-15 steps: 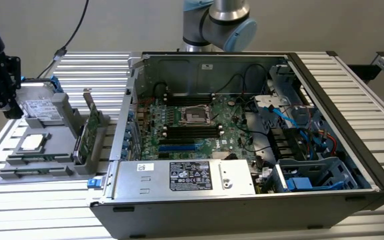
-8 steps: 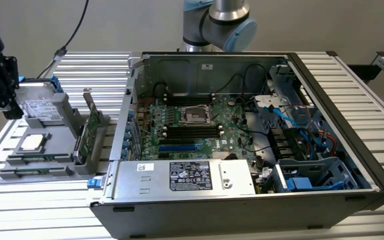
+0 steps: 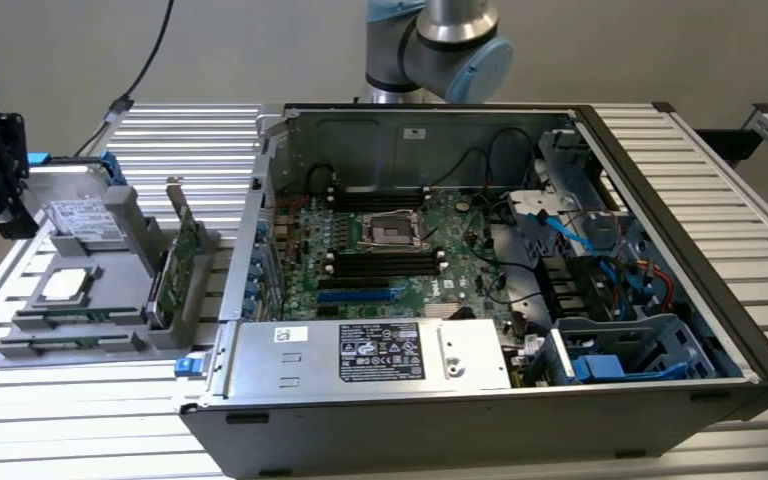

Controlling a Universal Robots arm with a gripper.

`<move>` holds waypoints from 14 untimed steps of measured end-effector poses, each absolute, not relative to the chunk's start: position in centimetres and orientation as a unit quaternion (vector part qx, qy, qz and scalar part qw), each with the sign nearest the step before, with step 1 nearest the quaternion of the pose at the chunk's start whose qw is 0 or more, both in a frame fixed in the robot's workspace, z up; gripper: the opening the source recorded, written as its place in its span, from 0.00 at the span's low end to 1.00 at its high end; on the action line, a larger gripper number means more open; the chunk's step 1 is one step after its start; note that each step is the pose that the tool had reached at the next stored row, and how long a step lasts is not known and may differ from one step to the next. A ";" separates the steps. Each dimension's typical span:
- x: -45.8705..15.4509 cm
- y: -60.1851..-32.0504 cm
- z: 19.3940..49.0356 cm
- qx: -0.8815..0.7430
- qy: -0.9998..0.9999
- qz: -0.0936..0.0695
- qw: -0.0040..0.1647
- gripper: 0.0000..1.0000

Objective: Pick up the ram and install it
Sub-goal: 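Pick up the ram and move it above insertion slot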

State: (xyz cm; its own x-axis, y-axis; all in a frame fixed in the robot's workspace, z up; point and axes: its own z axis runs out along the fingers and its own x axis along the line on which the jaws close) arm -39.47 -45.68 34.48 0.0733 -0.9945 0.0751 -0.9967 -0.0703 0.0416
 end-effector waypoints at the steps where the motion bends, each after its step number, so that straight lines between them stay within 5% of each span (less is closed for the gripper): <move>1: -39.5 -45.7 34.5 0.731 -0.681 0.013 0.041 0.10; 5: -39.5 -45.7 34.5 0.731 -0.681 0.013 0.041 0.12; 9: -39.5 -45.7 34.5 0.731 -0.681 0.013 0.041 0.30; 14: -39.8 -45.8 33.8 0.732 -0.680 0.014 0.041 0.36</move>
State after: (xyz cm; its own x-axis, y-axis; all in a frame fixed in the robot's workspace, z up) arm -39.80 -45.81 33.77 0.0753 -0.9943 0.0752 -0.9965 -0.0724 0.0409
